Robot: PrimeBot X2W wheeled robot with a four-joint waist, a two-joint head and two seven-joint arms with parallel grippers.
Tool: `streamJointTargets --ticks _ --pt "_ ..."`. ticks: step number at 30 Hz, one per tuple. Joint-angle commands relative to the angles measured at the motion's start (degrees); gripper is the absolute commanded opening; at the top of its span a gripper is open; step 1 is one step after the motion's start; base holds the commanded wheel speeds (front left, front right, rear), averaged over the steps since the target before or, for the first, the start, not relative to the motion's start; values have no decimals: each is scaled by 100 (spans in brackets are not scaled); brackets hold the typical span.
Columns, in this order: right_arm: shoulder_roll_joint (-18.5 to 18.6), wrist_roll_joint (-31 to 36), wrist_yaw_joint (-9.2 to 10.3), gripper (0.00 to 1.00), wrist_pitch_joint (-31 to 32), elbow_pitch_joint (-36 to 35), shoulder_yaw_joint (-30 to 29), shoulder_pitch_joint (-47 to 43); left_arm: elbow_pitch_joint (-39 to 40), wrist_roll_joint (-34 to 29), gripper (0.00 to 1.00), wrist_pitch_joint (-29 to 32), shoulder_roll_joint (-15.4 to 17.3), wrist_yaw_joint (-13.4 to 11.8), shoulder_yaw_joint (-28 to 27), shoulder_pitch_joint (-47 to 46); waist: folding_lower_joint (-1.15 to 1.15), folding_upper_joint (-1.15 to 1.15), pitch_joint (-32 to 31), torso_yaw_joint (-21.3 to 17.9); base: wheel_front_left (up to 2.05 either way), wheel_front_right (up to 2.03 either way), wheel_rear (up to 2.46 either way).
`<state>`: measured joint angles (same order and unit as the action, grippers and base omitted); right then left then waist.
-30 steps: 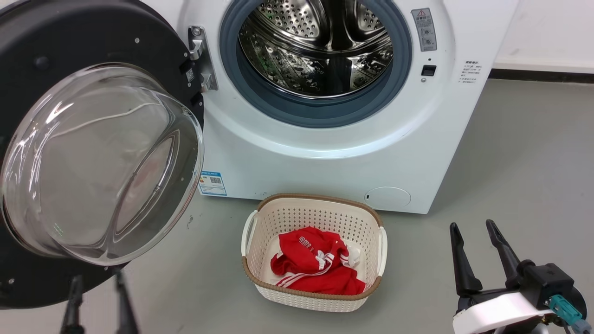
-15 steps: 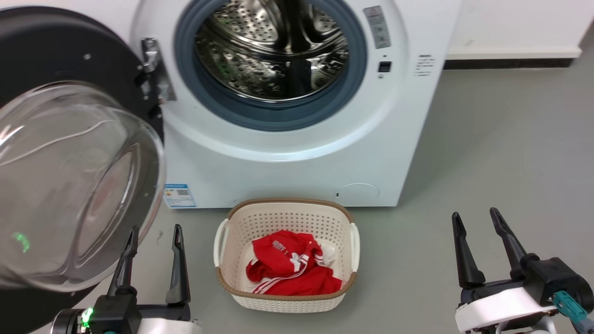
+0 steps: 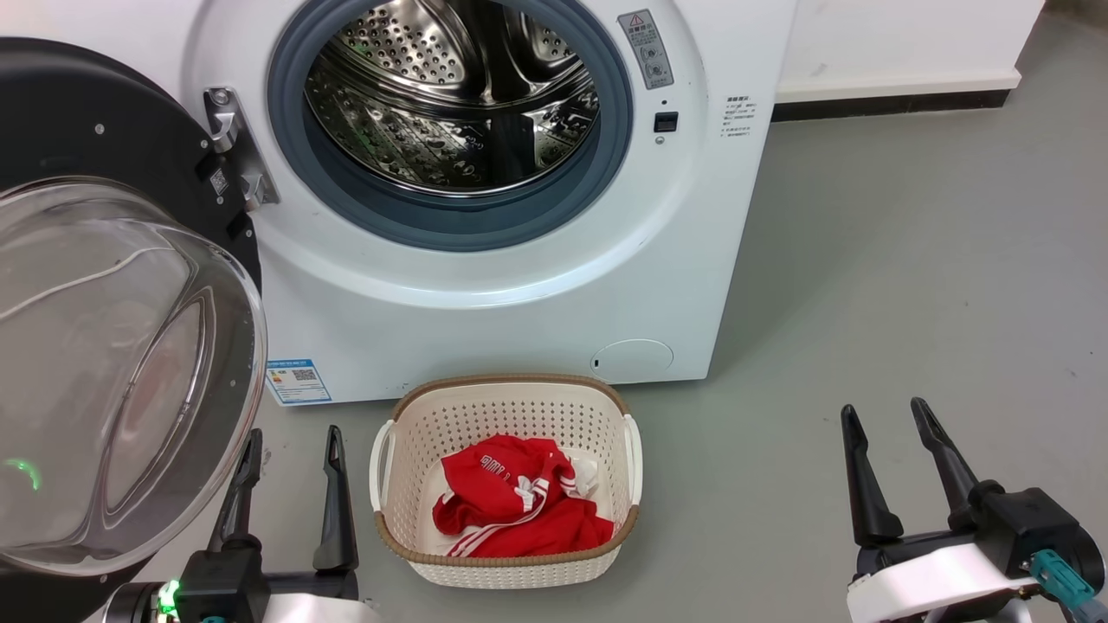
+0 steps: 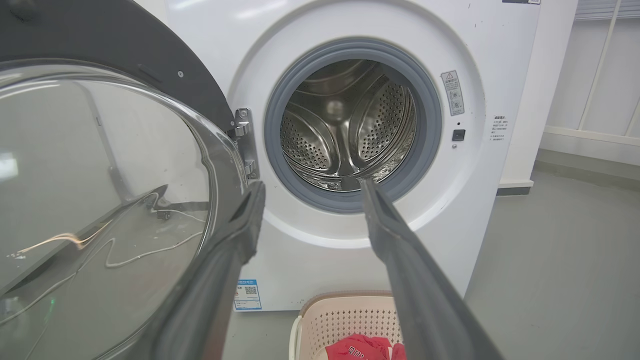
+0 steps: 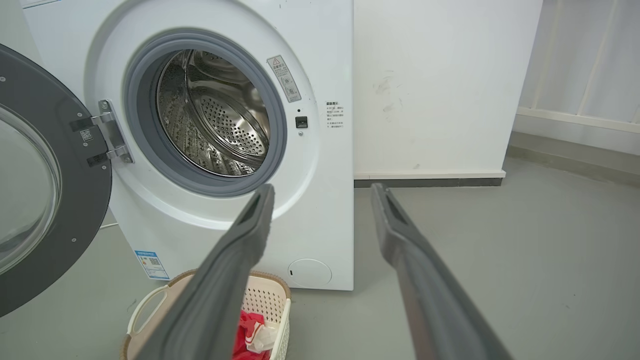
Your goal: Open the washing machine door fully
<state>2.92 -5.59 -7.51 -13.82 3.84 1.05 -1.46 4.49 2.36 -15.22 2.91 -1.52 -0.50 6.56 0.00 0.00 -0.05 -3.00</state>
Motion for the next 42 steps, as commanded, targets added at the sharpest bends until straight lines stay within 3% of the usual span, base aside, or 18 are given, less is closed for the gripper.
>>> streamJointTargets --ticks 1,22,23,26,42 --pt "-9 -44 4 100 -11 14 8 -5 -3 -5 100 14 -3 -15 13 39 0 0 -1 25 0 0 0" --pt "-9 -84 4 100 -15 37 22 18 -16 31 100 14 -3 -18 28 57 0 0 18 107 0 0 0" --pt "0 -53 0 0 -1 31 16 7 -14 10 0 0 0 -6 32 21 0 0 18 108 0 0 0" --pt "0 -96 0 0 4 142 31 -52 -124 68 0 0 -3 2 57 66 1 0 18 110 0 0 0" --pt "102 -2035 0 0 331 312 -10 133 -465 2101 0 339 117 180 61 -223 1 0 19 134 0 0 0"
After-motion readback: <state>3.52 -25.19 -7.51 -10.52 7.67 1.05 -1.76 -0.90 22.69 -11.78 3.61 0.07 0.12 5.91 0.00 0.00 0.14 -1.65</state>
